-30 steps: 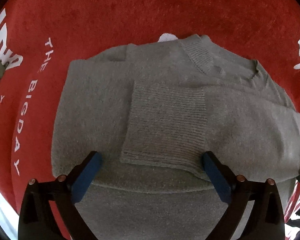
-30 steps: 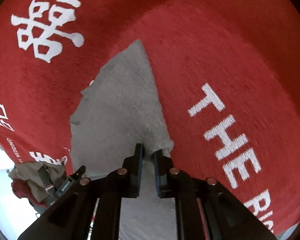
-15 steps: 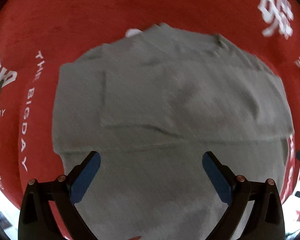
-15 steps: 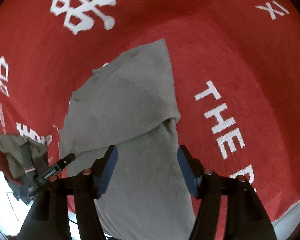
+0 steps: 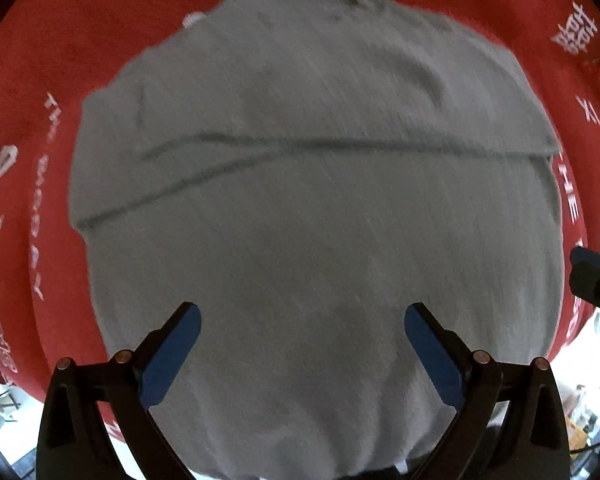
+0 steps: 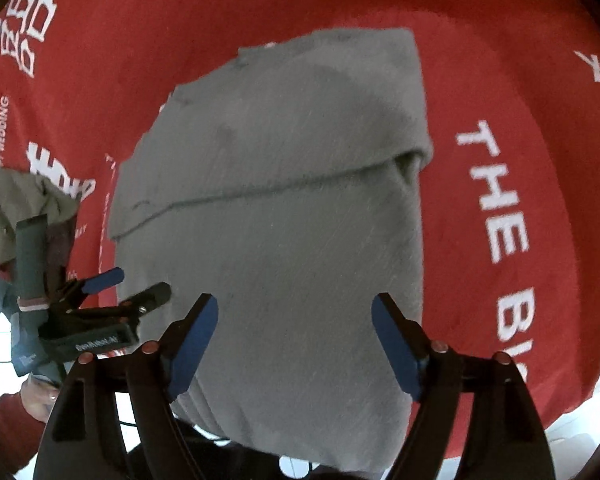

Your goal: Fold small clothes

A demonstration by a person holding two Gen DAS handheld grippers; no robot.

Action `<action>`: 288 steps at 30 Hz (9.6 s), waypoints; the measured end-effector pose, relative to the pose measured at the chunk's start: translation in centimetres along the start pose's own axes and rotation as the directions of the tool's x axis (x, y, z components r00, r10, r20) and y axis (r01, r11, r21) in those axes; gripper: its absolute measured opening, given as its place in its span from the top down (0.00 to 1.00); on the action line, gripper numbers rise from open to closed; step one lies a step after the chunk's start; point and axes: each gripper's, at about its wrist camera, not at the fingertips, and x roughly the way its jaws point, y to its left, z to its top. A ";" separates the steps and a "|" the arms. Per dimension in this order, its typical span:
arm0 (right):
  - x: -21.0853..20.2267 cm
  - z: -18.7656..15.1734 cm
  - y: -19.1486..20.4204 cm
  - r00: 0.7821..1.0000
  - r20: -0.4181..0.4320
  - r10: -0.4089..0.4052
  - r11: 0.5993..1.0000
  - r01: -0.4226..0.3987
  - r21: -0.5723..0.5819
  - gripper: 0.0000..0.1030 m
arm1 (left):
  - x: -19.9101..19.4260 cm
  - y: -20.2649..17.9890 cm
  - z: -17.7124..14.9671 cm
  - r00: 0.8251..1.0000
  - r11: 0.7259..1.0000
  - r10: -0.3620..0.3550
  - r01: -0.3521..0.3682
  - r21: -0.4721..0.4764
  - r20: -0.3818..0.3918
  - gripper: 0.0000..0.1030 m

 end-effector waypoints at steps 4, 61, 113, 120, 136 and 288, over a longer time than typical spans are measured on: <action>0.1 -0.7 -0.4 1.000 -0.021 0.016 1.000 -0.016 0.004 0.20 | 0.5 -1.1 -0.7 0.999 1.000 -0.019 0.019 0.000 -0.046 0.01; 0.6 -15.6 0.7 0.996 -0.086 0.028 1.000 -0.027 0.011 0.20 | 0.1 3.9 -30.9 0.998 0.990 -0.044 0.048 -0.130 0.035 0.01; 7.9 -20.8 -9.9 0.872 -0.276 0.405 0.903 -0.333 0.271 0.89 | 11.3 27.4 -49.1 0.945 0.927 -0.323 0.304 -0.219 -0.056 0.75; 8.8 -20.0 -9.0 0.886 -0.302 0.351 0.929 -0.291 0.227 0.72 | 12.9 27.8 -49.7 0.960 0.945 -0.275 0.260 -0.199 -0.048 0.18; 6.0 -19.7 -4.6 0.824 -0.200 0.530 0.840 -0.476 0.261 0.85 | 7.8 33.7 -51.6 0.868 0.837 -0.486 0.495 -0.233 0.101 0.91; 20.0 0.2 32.6 0.958 -0.247 -0.144 0.895 0.019 -0.446 0.94 | 7.1 35.4 -34.2 0.993 0.875 0.032 0.028 -0.484 0.116 0.09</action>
